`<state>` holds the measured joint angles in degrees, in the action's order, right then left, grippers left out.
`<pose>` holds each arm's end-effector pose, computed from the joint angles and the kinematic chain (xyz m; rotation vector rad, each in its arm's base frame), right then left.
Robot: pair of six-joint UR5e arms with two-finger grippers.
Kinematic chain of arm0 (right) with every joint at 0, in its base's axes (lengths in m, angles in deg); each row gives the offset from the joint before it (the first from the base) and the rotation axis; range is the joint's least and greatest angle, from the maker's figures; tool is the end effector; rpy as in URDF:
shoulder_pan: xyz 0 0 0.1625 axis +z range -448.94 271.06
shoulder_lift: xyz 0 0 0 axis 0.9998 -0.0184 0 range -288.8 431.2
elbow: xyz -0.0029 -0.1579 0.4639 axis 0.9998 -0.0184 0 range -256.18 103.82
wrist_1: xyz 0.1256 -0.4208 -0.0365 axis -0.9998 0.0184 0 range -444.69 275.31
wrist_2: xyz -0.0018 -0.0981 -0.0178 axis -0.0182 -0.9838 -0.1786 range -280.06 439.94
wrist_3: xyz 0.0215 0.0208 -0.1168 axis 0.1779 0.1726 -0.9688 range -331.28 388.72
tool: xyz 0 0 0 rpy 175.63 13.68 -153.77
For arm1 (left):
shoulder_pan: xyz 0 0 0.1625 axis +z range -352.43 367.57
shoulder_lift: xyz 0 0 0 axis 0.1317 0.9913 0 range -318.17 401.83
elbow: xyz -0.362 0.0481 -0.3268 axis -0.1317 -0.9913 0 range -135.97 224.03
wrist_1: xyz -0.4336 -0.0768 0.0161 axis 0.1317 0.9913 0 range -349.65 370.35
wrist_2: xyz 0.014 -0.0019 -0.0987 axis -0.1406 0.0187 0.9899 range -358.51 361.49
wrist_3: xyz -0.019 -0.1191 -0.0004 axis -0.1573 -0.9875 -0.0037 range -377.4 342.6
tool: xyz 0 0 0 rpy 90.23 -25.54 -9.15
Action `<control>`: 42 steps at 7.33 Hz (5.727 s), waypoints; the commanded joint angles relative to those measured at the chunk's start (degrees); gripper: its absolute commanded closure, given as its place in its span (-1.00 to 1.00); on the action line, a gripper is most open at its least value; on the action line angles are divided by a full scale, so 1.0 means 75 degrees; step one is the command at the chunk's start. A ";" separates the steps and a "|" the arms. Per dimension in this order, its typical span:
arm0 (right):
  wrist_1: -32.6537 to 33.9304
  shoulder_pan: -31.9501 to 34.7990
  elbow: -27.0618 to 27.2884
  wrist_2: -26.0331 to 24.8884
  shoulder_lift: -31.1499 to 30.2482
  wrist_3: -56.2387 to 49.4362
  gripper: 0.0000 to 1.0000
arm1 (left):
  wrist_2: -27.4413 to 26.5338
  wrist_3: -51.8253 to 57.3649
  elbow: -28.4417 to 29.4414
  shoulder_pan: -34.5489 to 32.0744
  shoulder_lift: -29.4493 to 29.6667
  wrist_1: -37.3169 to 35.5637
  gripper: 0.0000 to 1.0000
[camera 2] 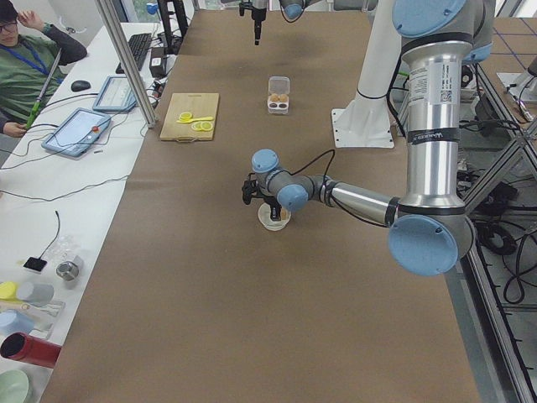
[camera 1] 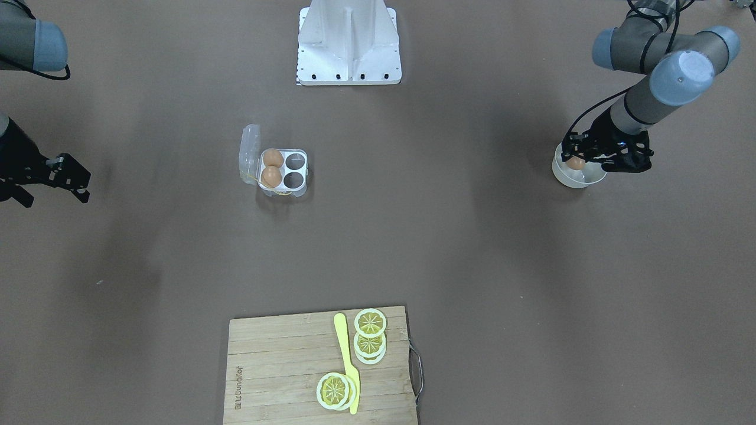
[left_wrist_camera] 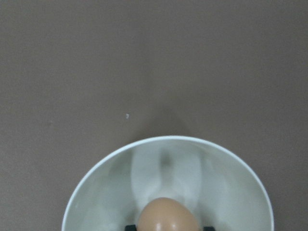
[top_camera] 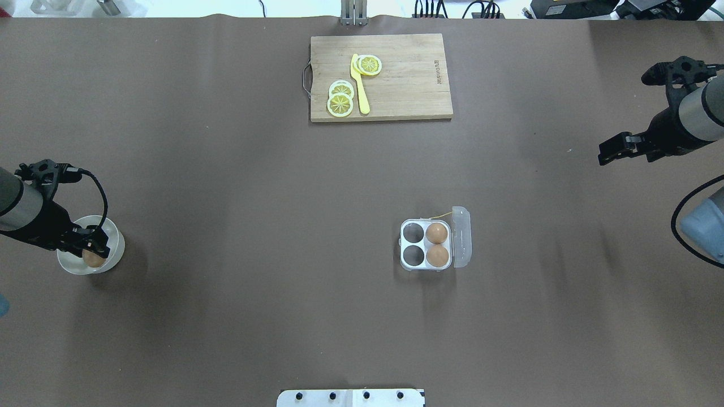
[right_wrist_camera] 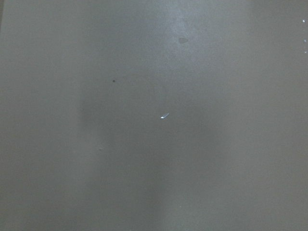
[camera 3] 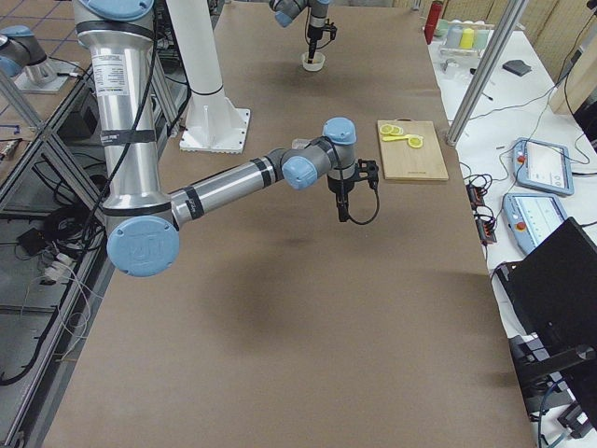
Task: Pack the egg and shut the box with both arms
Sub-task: 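Lower the left gripper into the white bowl and grasp the brown egg, then lift the egg and carry it with the left gripper to the egg box, then lower the egg into an empty slot and open the left gripper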
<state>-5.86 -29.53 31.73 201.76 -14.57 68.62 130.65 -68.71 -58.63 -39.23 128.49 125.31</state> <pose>-0.2273 -0.5217 0.5237 0.1509 -0.7663 -0.0073 0.3150 -0.4189 0.6049 -0.0966 0.8702 0.0718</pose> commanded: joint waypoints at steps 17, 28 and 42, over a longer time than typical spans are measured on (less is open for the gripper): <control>0.0000 0.0000 0.0049 0.0011 0.0138 0.0012 -1.00 | -0.4481 0.0315 0.2831 0.3555 0.5154 0.6473 1.00; 0.0000 0.0000 0.0026 0.0000 0.0185 0.0012 -1.00 | -0.5280 0.0468 0.3984 0.4084 0.6094 0.6481 1.00; 0.0000 0.0000 0.0002 0.0000 0.0185 0.0012 -1.00 | -0.5444 0.0456 0.3891 0.4096 0.6141 0.6492 -0.38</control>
<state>-5.86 -29.53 31.68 201.76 -13.18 68.67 89.83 -65.30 -29.19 -8.51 174.54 173.93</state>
